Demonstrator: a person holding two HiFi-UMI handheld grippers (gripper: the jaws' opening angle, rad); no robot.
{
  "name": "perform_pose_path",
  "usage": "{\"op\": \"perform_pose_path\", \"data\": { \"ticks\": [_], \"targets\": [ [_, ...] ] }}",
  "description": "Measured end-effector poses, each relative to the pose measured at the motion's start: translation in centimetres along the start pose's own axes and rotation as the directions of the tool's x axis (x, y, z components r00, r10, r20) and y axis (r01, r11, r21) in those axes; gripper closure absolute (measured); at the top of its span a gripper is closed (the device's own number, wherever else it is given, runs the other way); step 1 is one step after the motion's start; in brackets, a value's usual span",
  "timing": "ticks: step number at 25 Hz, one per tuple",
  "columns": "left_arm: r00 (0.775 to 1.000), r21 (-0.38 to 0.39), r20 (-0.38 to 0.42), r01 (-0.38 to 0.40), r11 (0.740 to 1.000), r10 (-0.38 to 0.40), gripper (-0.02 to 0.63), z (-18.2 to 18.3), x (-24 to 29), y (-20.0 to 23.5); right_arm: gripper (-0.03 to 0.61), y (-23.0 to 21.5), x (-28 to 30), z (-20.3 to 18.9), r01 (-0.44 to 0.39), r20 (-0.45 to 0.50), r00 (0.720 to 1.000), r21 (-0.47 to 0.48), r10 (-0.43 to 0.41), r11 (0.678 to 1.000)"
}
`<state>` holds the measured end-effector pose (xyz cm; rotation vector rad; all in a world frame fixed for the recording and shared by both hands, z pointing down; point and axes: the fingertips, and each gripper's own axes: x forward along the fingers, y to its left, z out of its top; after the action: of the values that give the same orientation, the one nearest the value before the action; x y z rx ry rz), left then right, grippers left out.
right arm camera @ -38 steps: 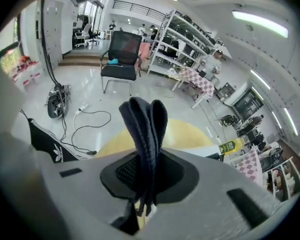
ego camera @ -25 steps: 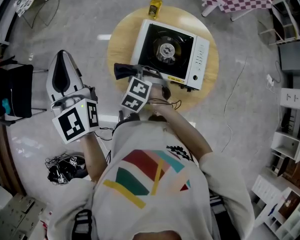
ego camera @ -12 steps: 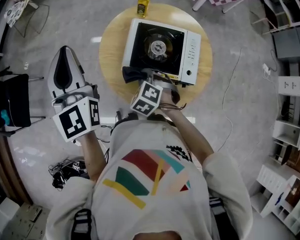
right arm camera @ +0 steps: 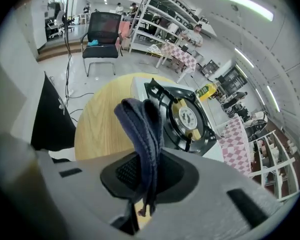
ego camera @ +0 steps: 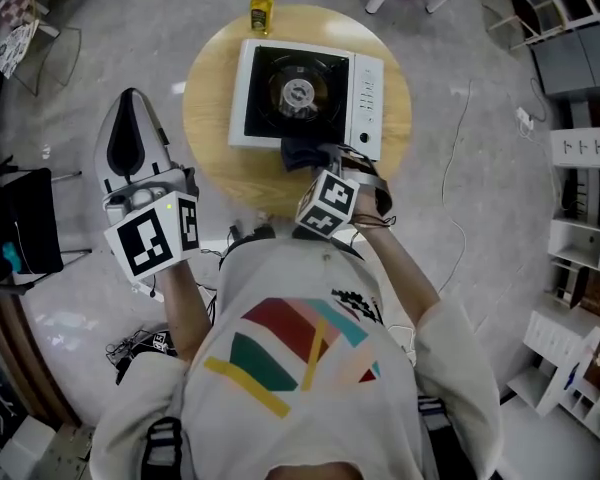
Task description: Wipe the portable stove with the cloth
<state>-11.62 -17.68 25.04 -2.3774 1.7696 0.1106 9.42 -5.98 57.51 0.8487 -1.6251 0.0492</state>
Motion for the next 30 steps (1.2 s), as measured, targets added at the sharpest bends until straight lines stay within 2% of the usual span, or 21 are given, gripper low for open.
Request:
{"op": "perform_pose_path", "data": {
  "ticks": [7, 16, 24, 30],
  "targets": [
    [1.0, -0.002, 0.0, 0.031, 1.0, -0.031, 0.607, -0.1, 0.7, -1.2, 0.543, -0.9, -0.9, -5.7, 0.015, -0.092, 0.996, 0.004, -0.015, 1.0],
    [0.999, 0.0, -0.005, 0.035, 0.999, -0.035, 0.607, -0.3, 1.2, -1.6, 0.543, -1.1, -1.6, -7.8, 0.015, -0.111, 0.994, -0.009, -0.016, 1.0],
    [0.999, 0.0, -0.009, 0.037, 0.999, -0.037, 0.607, -0.6, 1.3, -2.2, 0.542, -1.9, -2.4, -7.2, -0.036, -0.078, 0.996, -0.032, 0.033, 0.999],
    [0.999, -0.007, -0.031, 0.021, 1.0, -0.021, 0.606, -1.5, 1.2, -2.1, 0.541, -8.1, -5.0, -3.2, -0.07, 0.021, 0.997, -0.03, 0.071, 0.997]
  ]
}}
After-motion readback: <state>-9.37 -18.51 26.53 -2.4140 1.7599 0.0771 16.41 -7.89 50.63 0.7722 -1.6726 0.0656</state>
